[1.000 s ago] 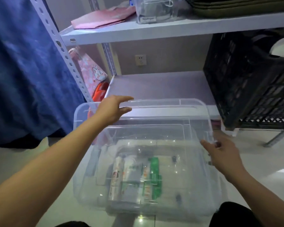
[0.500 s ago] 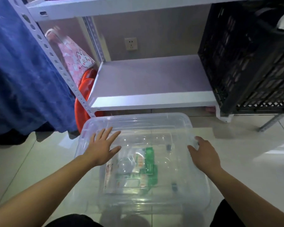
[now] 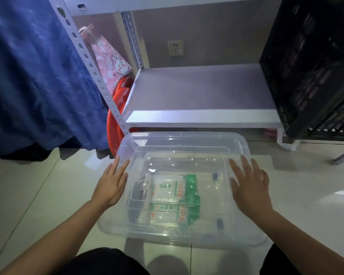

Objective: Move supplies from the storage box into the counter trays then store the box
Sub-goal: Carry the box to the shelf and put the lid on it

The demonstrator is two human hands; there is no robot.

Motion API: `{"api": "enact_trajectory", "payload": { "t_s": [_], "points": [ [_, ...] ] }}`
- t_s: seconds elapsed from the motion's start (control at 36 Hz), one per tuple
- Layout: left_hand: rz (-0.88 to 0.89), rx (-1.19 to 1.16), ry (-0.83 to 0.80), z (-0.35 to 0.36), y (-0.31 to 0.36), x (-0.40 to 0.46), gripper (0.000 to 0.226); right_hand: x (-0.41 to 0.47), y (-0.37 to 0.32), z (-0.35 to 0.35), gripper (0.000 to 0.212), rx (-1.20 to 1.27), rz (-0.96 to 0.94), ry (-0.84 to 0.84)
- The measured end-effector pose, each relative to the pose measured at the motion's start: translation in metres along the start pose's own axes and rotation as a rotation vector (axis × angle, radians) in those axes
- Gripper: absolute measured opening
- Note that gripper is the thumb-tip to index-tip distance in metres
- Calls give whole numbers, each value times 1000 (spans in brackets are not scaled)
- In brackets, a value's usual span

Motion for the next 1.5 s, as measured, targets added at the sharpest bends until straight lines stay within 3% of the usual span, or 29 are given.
{"api": "enact_trajectory", "payload": {
  "t_s": [0.11, 0.22, 0.33, 0.42, 0.5, 0.56, 0.61, 0.67, 0.72, 0.83, 0.97, 1.22, 1.39, 1.5],
  "points": [
    [17, -88, -51, 8, 11, -5, 60, -26, -22, 37, 64, -44, -148, -165],
    [93, 45, -35, 10, 31, -3, 79, -30, -11, 35, 69, -66, -60, -132],
    [103, 138, -84, 8, 46, 0, 84, -15, -47, 35, 72, -55, -143, -140],
    [42, -26, -2, -12, 46, 12, 79, 3, -95, 45, 70, -4, -188, -143],
    [-164, -445, 26, -27, 30, 23, 74, 7, -120, 78, 69, -17, -192, -216],
    [-401, -666, -164, -10, 10, 23, 80, 4, -121, 94, 69, -23, -179, -214],
    [-537, -759, -466, 18, -3, 13, 91, 4, -116, 100, 69, -25, -174, -179],
    [-494, -799, -693, 31, -2, 3, 95, 6, -115, 103, 70, -39, -190, -176],
    [-440, -789, -756, 35, -4, 2, 92, 6, -117, 101, 69, -33, -198, -159],
    [-423, -675, -729, 21, -8, 14, 82, 5, -119, 99, 69, -32, -200, -144],
    [-453, -474, -589, -5, -2, 30, 53, 6, -120, 99, 69, -56, -201, -145],
    [-497, -494, -514, -10, 5, 28, 49, 5, -121, 98, 70, -55, -198, -134],
    [-522, -518, -504, -8, 4, 25, 59, 5, -121, 99, 70, -55, -185, -156],
    [-498, -419, -509, -12, 11, 24, 55, 5, -120, 100, 71, -39, -166, -196]
  ]
}}
Point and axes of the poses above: each hand's wrist, its own x-axis towards the middle knuckle, its own z-axis out of the palm, y = z × x, the point moved 10 cm from there along x, towards the middle knuckle, and after that the axes turned 14 degrees about x, right-handed, at the moved point
